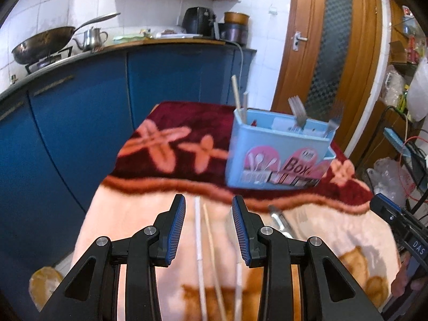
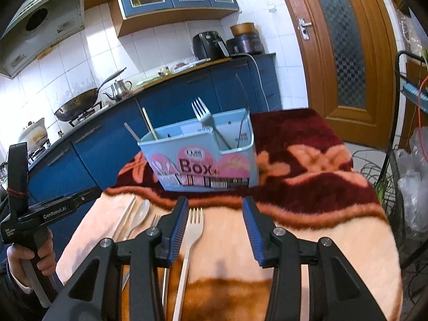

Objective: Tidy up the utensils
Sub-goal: 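Move both open tools back down toward the remaining utensils, then close the left tool on a white chopstick while the right tool approaches the white plastic fork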

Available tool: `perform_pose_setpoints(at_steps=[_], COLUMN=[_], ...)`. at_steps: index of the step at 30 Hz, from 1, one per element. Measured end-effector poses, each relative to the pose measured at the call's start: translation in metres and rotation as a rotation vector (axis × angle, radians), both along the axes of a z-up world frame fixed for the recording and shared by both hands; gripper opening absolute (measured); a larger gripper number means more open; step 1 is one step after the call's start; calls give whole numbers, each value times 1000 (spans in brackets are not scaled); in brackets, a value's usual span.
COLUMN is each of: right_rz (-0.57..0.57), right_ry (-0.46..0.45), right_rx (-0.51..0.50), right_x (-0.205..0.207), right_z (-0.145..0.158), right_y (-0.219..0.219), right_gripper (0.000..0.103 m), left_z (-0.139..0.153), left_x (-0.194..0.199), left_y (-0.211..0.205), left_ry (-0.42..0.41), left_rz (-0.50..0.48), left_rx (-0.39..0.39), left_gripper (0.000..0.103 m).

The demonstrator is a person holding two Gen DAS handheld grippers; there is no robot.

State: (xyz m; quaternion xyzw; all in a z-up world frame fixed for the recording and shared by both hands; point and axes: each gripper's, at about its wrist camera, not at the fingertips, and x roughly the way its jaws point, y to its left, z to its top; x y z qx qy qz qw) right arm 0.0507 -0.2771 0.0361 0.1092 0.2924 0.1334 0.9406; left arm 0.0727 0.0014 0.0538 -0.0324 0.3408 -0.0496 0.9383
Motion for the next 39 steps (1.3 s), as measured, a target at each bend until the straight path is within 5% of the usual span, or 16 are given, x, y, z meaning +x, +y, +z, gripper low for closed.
perform_pose_setpoints(at_steps=[21,39], right_rz=[-3,83], right_ry=[143,237], right_rx=[8,-67], right_x=[14,33], right_z=[-44,-51], right_y=[10,33], right_gripper=[46,46], left_z=[-59,-65], left_x=[20,56], left_y=[22,11], left_ry=[216,271], left_rz=[20,-70], left_rx=[-49,60], left_gripper=[37,37])
